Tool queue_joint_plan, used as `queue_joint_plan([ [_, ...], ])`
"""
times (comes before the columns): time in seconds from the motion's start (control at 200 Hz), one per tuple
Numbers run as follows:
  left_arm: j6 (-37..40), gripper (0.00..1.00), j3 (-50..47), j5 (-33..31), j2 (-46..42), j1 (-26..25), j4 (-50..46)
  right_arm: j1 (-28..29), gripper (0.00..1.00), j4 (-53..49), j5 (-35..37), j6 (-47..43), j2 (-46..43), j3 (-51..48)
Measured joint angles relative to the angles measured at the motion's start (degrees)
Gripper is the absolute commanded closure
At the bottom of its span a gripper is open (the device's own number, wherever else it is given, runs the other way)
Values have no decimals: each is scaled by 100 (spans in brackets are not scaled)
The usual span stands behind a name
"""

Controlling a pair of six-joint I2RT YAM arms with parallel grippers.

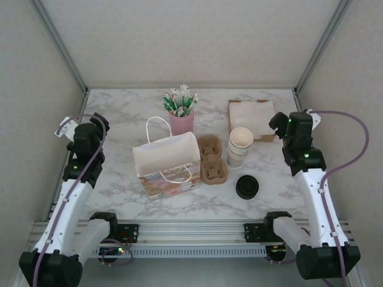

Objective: Pack the takeout coffee

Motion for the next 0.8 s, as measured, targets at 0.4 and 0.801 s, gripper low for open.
queue_joint_plan([
  [0.4,-271,0,625,2382,-525,-2,-1648,1235,38,-2120,-1141,-76,1084,1611],
  [0.801,-293,0,684,3250,-525,-2,-1770,1604,54,-2562,-951,-197,1307,1508],
])
